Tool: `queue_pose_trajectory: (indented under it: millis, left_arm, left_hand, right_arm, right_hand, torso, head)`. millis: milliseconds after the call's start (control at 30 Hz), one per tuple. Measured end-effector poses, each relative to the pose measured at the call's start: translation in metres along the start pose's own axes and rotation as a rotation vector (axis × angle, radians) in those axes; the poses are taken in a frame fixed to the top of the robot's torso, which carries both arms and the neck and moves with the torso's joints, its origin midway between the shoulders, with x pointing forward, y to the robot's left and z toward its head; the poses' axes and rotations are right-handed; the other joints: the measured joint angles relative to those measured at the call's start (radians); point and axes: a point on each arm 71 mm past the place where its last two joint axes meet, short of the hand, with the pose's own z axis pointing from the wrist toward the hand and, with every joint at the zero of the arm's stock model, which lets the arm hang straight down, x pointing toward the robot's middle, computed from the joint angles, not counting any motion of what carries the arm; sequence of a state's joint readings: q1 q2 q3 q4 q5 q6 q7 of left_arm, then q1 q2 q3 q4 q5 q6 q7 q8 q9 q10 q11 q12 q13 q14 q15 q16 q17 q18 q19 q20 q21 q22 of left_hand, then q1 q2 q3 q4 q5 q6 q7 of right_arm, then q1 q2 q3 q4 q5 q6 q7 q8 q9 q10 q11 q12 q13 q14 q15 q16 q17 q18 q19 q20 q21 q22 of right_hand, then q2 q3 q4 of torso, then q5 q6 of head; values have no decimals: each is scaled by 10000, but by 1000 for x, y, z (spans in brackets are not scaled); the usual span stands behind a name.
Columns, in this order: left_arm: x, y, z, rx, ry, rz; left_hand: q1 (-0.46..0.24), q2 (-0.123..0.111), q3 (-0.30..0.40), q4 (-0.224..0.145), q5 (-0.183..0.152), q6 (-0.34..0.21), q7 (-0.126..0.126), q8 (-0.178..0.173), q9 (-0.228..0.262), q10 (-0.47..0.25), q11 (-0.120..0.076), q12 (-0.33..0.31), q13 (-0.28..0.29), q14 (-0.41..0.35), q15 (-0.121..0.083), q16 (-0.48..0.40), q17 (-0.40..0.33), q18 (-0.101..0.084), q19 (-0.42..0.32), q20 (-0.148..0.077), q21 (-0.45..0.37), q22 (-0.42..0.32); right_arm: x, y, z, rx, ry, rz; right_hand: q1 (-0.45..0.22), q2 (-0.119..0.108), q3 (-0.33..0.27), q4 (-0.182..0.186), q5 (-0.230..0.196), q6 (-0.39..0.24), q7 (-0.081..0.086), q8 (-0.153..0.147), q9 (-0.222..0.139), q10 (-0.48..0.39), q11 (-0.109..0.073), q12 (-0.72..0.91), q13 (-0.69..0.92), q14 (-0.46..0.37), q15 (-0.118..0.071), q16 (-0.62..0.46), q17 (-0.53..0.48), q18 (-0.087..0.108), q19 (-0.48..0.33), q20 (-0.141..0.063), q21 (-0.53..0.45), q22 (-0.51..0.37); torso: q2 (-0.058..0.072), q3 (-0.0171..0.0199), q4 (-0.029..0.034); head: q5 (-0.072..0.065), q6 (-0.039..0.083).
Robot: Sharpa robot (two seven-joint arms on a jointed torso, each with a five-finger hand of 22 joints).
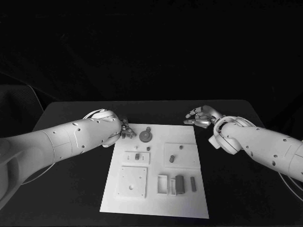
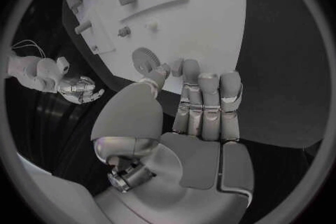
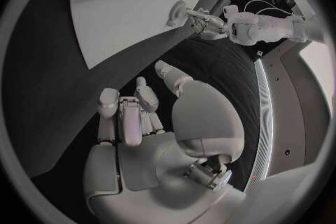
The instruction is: Assemble the parts on the task board
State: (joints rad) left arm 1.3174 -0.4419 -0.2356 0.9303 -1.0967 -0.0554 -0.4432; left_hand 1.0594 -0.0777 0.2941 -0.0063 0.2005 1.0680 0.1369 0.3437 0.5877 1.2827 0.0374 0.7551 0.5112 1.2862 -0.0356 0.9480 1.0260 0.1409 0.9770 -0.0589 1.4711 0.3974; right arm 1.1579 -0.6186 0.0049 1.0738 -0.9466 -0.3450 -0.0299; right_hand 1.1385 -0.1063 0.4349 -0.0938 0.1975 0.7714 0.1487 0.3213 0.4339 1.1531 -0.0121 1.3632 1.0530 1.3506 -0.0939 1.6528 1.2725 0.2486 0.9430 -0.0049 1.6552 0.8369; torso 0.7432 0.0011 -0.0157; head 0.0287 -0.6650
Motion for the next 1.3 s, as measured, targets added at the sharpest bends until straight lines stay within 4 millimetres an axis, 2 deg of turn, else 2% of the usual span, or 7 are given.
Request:
queue_pose_trajectory:
  millis: [167, 467, 667, 767, 1100, 1167, 1300]
  left_arm:
    - [-1, 1, 0, -10, -3, -35]
    - [0, -1, 1, 41, 25, -60]
    - [1, -2, 1, 66, 41, -68]
    - [1, -2, 1, 79, 50, -70]
    - [2, -1, 0, 100, 80, -116]
    - [3, -1, 0, 94, 108, -154]
    - [4, 3, -2, 67, 193, -289]
  left_hand:
    - [92, 92, 63, -63, 0, -2, -3, 0, 0, 0, 0, 0, -1, -37, 34, 0, -1, 1, -15, 16, 0, -10]
    - [517, 438, 434, -434, -1, 180, -31, -2, -17, -35, 35, 0, -2, -108, 32, 48, 9, 1, -16, 18, -1, -10]
    - [835, 430, 1066, -621, -92, 399, -69, 22, 9, -36, 37, 64, 2, -108, 33, 118, 58, -22, -33, 37, 53, -9]
    - [977, 426, 1301, -720, -124, 475, -131, 83, 44, 39, -38, 68, 19, -82, 9, 195, 90, -97, -50, 54, 119, -1]
    - [1122, 301, 1430, -655, -138, 871, -220, 144, 39, 473, -151, 340, 130, 306, -121, 545, 260, -197, 266, -42, 466, 132]
    - [1133, 291, 1466, -619, -131, 952, -230, 144, -134, 560, -165, 418, 159, 372, -151, 627, 304, -206, 350, -56, 546, 165]
    - [1153, 270, 1478, -607, -131, 1002, -213, 143, -167, 644, -147, 506, 205, 437, -143, 748, 376, -335, 474, -73, 664, 210]
  right_arm:
    - [0, 0, 0, 6, -1, -1]
    - [0, 0, 0, 1, 13, 1]
    - [0, 0, 0, 2, 21, 1]
    - [0, 0, 0, 4, 25, -1]
    - [0, 0, 0, 8, 33, 1]
    - [0, 0, 0, 9, 34, 2]
    - [0, -1, 0, 14, 32, 0]
  right_hand:
    - [0, 0, 0, 0, 0, 1, 0, 0, 0, 14, 14, 0, 1, 0, 0, 0, 0, 1, 0, 0, 0, 0]
    - [1, 0, 0, 0, 0, 3, -2, 0, 0, 15, 14, 0, 1, 0, 0, 0, 0, 1, 0, 0, 0, 0]
    - [1, -1, 0, 0, 0, -7, 8, 0, 0, 15, 15, 0, 2, 0, 0, 0, 0, 0, 0, 0, 0, 0]
    - [1, -1, 0, 0, 0, -23, 24, 0, 0, 15, 15, 0, 2, 0, 0, 0, 0, 1, 1, 0, 0, 0]
    - [1, -1, 0, 0, 0, -24, 25, 0, 0, -21, -21, 0, 2, 0, 0, 0, 2, 1, 0, 0, 0, 0]
    - [1, -1, 0, 0, 0, -23, 25, 0, 0, -21, -21, 0, 3, 0, 0, 0, 2, 0, 0, 0, 0, 0]
    - [1, -1, 0, 0, 0, -23, 24, 0, 0, -21, -21, 0, 3, 0, 0, 0, 2, 0, 0, 0, 0, 0]
  torso:
    - [1, 0, -1]
    - [2, 0, -1]
    - [2, 0, -1]
    - [2, 0, -2]
    - [1, 2, -2]
    - [0, 3, -2]
    - [-5, 6, -1]
  head:
    - [-11, -7]
    - [-21, -15]
    - [-22, -32]
    - [-22, -37]
    - [-23, -52]
    - [-23, -53]
    - [-17, -59]
